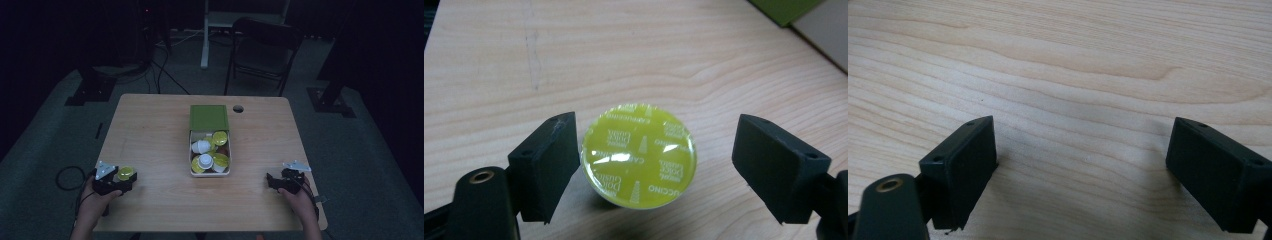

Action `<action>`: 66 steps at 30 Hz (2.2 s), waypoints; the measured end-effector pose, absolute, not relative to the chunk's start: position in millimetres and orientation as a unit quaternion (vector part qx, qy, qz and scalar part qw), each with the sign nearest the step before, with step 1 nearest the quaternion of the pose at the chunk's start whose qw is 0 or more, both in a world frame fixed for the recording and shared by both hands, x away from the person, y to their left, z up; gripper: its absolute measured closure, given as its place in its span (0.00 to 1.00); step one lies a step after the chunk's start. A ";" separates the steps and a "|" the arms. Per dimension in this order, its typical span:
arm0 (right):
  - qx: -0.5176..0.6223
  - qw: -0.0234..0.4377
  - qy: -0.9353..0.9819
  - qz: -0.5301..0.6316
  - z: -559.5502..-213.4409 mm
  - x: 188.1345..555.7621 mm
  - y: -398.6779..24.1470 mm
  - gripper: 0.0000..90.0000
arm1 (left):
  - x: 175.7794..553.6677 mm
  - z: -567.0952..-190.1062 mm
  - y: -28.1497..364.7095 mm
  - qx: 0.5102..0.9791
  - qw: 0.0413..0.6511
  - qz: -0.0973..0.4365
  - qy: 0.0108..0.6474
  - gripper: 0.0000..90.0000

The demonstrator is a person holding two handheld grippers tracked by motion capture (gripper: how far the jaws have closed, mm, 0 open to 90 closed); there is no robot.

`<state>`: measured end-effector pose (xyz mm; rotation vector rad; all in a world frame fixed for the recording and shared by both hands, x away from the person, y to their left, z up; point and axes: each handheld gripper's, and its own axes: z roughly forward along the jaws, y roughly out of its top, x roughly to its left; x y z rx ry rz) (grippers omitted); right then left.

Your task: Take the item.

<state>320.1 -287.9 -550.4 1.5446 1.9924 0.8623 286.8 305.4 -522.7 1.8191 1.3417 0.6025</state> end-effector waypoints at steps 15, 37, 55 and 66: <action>0.563 0.236 0.727 0.314 -550.4 320.1 -287.9 0.14 | 288.3 -495.0 282.8 0.731 0.433 0.243 0.469 0.19; 0.563 0.236 0.726 0.315 -550.4 320.1 -287.9 0.14 | 291.6 -496.4 230.6 0.788 0.453 0.197 0.368 0.19; 0.563 0.236 0.727 0.315 -550.4 320.1 -287.9 0.14 | 288.8 -514.3 203.6 0.819 0.449 0.175 0.311 0.19; 0.564 0.236 0.726 0.315 -550.4 320.2 -288.0 0.14 | 286.2 -528.3 188.1 0.842 0.439 0.127 0.286 0.19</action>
